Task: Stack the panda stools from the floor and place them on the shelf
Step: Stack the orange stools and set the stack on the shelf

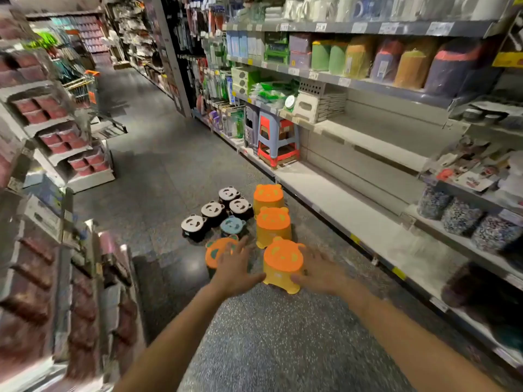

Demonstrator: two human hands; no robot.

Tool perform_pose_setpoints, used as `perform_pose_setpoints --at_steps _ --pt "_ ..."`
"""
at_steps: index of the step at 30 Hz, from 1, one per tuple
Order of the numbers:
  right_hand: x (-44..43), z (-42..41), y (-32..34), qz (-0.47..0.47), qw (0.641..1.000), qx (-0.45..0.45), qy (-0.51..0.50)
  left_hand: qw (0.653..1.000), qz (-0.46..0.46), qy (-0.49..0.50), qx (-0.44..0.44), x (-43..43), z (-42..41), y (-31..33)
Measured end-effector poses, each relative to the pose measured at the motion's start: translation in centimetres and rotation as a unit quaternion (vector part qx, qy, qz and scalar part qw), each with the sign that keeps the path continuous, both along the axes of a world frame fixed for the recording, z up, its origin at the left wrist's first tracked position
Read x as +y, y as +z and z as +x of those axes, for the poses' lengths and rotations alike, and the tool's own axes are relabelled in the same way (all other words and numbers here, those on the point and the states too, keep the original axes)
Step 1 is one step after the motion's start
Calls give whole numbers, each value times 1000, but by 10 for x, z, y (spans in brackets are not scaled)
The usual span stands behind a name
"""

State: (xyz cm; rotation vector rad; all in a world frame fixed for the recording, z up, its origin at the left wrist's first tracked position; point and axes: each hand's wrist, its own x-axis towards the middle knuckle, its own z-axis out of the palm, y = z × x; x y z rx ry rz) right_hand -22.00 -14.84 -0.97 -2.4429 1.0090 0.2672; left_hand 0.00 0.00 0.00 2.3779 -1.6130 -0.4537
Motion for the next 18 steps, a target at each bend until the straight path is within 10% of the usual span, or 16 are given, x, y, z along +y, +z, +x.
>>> perform_pose_setpoints --at_steps 18 --pt "-93 5 -95 52 998 6 -36 994 82 66 1 -81 5 -92"
